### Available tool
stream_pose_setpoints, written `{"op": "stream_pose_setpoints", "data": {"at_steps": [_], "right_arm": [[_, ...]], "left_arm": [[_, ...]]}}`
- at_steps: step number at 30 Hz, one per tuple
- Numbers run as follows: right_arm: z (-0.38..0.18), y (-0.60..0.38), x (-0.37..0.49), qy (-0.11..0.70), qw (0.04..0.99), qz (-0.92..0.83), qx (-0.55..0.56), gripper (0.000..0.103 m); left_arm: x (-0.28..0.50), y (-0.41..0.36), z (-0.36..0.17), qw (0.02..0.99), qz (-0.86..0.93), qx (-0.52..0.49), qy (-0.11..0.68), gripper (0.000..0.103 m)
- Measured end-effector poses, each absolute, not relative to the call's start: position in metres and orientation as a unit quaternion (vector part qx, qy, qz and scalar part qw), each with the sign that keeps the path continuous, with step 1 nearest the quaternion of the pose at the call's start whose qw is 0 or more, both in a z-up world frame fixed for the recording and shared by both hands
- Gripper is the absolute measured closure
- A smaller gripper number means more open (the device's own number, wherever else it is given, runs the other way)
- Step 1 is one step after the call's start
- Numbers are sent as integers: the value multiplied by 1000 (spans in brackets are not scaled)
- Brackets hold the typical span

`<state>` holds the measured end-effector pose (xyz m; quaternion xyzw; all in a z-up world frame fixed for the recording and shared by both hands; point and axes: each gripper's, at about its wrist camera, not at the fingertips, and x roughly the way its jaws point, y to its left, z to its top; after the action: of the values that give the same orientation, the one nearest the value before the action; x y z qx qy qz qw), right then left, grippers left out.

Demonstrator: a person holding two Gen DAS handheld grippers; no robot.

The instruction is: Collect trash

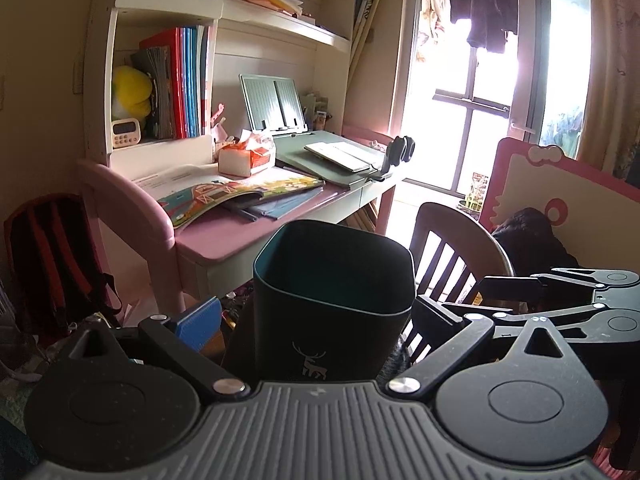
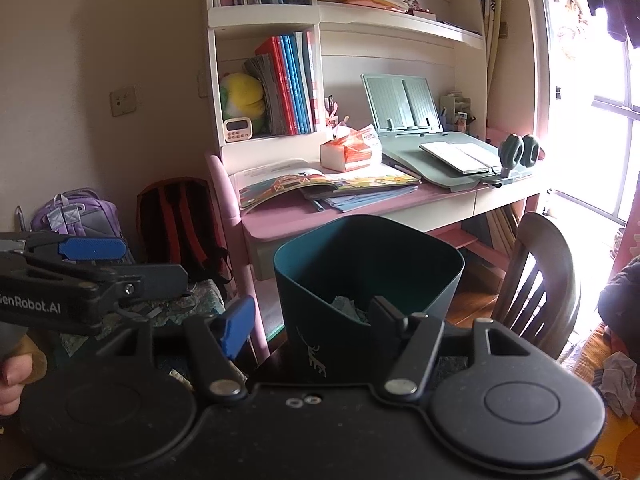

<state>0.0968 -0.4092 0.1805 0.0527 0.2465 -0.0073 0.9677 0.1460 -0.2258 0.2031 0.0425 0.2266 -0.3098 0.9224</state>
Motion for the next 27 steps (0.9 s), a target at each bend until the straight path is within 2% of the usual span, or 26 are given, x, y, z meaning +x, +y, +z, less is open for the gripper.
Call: {"op": "stream_pose_setpoints", "data": {"at_steps": [27], "right_arm": [[185, -402, 77, 245, 968, -5, 59, 38]], "left_arm": [[124, -221, 201, 920, -314, 32, 231, 1]]}}
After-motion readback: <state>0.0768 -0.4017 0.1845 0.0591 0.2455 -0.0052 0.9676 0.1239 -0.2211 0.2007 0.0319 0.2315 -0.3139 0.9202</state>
